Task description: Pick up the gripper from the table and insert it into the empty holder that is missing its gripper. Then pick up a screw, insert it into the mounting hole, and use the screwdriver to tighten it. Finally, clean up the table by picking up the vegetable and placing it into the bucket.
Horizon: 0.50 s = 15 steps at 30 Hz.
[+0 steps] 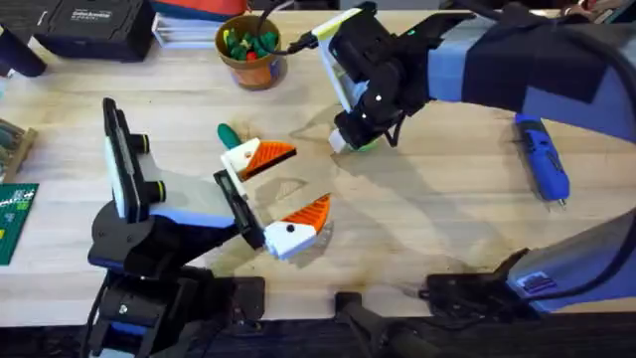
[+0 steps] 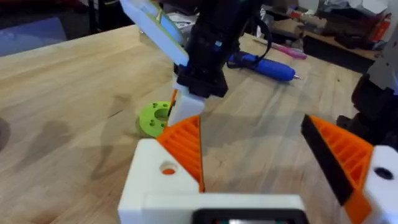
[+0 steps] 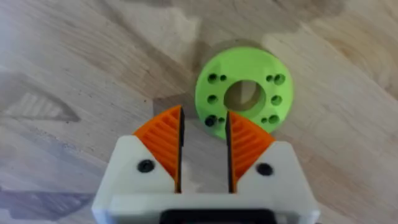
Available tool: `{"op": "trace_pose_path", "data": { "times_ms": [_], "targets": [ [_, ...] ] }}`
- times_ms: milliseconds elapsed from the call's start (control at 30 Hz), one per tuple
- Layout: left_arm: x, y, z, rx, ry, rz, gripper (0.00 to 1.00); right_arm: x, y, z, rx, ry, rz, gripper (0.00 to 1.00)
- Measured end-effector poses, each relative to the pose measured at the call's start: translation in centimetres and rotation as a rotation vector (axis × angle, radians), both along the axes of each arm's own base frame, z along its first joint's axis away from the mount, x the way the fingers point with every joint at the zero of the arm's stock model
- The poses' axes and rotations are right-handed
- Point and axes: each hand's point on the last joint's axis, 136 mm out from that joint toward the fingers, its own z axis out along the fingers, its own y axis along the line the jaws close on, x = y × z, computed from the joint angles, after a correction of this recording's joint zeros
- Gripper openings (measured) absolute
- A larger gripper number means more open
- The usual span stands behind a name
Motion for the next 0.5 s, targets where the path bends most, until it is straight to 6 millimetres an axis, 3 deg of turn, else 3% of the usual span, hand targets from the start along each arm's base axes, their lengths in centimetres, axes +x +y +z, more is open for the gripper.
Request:
{"op": "trace_pose_path", "data": {
  "times_ms": [433,467,500],
  "targets": [
    [0.00,0.00,0.00,0.000,0.000,0.000,0.985,0.32,0.03,-0.78,-0.019,-0.003,0.008,0.228],
    [0.00,0.00,0.00,0.000,0.000,0.000,0.985,0.30,-0.01,-0.79,-0.021,-0.002,0.008,0.207],
    [0.00,0.00,0.00,0.000,0.000,0.000,0.985,0.21,-0.21,-0.84,-0.031,0.001,0.007,0.117]
  ]
}}
